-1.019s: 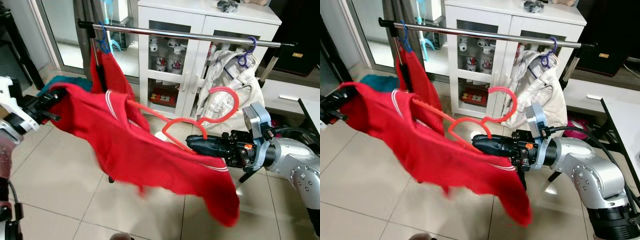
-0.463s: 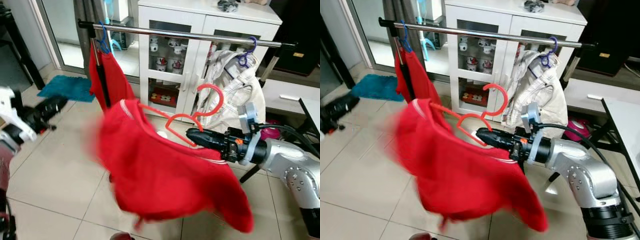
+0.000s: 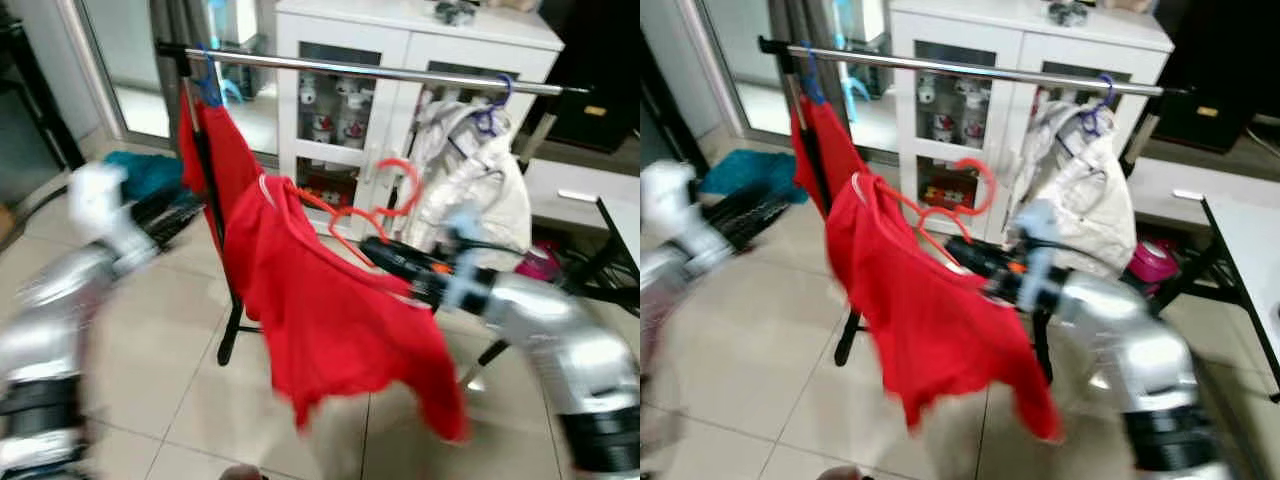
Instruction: Hang hanger
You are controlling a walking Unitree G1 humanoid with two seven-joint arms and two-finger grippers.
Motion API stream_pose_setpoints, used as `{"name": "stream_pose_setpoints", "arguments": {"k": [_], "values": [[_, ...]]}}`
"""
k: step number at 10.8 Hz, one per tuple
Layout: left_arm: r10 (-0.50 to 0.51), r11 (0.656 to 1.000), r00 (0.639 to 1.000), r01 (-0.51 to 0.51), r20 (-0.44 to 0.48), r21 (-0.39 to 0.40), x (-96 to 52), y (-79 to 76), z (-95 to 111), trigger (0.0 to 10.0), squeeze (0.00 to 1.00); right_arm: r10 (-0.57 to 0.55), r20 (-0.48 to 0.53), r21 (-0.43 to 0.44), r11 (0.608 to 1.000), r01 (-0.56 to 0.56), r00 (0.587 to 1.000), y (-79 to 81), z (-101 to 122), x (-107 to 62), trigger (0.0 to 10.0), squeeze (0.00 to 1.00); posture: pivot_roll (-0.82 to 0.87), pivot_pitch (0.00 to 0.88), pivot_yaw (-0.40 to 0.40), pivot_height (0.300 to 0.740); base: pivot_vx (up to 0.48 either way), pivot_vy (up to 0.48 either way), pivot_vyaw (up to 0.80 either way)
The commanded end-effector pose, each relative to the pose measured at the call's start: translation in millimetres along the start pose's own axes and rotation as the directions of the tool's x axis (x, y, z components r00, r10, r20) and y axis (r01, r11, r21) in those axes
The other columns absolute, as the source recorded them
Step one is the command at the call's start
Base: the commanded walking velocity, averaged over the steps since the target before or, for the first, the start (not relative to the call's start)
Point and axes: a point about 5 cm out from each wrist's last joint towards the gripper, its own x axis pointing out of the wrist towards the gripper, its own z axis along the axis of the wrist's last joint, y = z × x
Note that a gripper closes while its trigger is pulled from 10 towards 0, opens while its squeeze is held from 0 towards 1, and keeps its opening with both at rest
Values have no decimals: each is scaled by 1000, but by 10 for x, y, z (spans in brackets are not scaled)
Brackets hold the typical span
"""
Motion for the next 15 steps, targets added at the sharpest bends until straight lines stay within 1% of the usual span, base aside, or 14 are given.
{"name": "stream_pose_setpoints", "arguments": {"k": [1,2,3,4,5,6,7,8,9,13,15], "values": [[-42,999,999,42,5,-21,98,-138,-2,10000,722,-36,45,-49,998,38,998,-4,98,48,10000,0,55,0,-30,740,0,0,0],[-66,995,998,65,-10,-74,166,-272,-65,10000,267,-60,54,-70,995,64,997,46,104,110,10000,0,49,0,-26,740,0,0,0],[-92,988,996,90,-11,-130,205,-376,-100,10000,0,-74,70,-84,993,80,995,85,117,148,10000,0,46,0,-24,740,0,0,0],[-93,989,994,85,-56,-124,229,-419,-162,10000,0,-73,86,-88,993,80,994,121,128,172,10000,0,47,0,-22,740,0,0,0],[-102,988,992,92,-74,-122,253,-444,-199,10000,0,-58,95,-92,993,67,994,159,137,193,10000,0,47,0,-19,740,0,0,0],[-88,992,991,78,-104,-97,284,-429,-217,10000,0,-42,97,-101,993,52,994,186,140,204,10000,0,49,0,-16,740,0,0,0],[-51,998,992,46,-119,-44,325,-382,-230,10000,0,-29,99,-104,994,40,995,201,147,203,10000,0,49,0,-15,740,0,0,0],[-9,1000,991,11,-137,9,373,-332,-248,2000,0,-11,103,-104,994,22,995,224,154,203,10000,0,48,0,-11,740,0,0,0],[-1,1000,990,4,-140,15,393,-319,-252,0,0,-2,105,-103,995,12,994,240,155,203,10000,0,47,0,-10,740,0,0,0],[-21,999,989,25,-145,20,458,-307,-287,0,0,14,108,-101,995,-3,994,266,159,203,10000,0,47,0,-4,740,0,0,0],[-38,999,991,40,-131,17,472,-307,-276,0,0,21,107,-98,995,-10,994,276,157,208,10000,0,46,0,-2,740,0,0,0]]}}
